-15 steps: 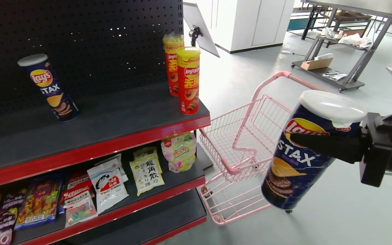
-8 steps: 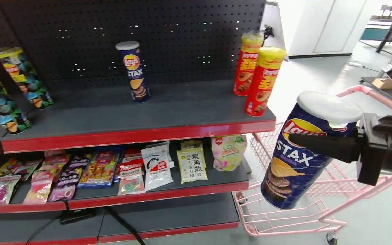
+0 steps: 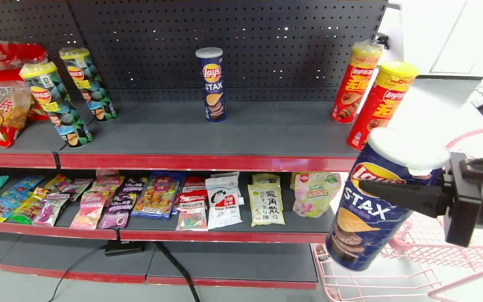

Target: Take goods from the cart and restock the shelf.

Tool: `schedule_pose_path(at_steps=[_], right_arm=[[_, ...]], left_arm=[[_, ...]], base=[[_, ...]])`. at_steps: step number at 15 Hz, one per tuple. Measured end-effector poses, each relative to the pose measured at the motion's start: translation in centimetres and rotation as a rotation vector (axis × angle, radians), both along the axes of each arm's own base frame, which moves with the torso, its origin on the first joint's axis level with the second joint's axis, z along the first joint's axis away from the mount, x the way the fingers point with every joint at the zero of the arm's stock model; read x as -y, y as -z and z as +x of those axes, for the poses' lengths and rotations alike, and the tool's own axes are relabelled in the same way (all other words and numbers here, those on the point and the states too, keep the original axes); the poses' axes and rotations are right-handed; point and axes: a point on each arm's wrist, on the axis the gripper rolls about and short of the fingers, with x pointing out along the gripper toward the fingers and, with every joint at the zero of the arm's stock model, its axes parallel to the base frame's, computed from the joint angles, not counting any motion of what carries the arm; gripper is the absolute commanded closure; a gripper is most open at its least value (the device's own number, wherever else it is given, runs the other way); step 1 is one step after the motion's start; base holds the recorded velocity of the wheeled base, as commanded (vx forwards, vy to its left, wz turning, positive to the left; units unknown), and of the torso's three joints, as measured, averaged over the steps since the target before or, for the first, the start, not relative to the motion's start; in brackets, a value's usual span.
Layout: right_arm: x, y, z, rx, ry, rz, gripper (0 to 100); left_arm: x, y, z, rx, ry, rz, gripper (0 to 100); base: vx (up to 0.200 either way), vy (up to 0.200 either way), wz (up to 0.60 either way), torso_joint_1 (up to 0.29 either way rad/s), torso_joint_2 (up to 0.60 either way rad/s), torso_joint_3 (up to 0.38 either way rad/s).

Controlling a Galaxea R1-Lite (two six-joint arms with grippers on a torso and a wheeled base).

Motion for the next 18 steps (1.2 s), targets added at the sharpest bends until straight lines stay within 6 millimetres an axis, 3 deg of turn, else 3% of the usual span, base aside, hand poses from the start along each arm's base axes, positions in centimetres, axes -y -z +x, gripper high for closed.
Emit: schedule_pose_path(at_steps=[11,14,18], right_arm=[[0.6,0.3,-1.1,0.038,-0.019,-0.004,100],[0.8,0.6,-1.5,0.037,-0.023,-0.004,100],[0.5,0.4,-2.7,0.058,-0.072,0.009,100]], left_arm=[[0.0,0.0,0.0,-0.001,0.0,0.0,0],[0.0,0.0,0.0,-0.001,0.0,0.003,0],[0.0,0.0,0.0,0.001,-0.003,0.003,0]], base=[[0.0,0.2,0.0,0.002,0.0,0.002],[0.0,0.0,0.0,0.0,0.0,0.0],[0.2,0.0,0.0,-0.006,0.0,0.006]])
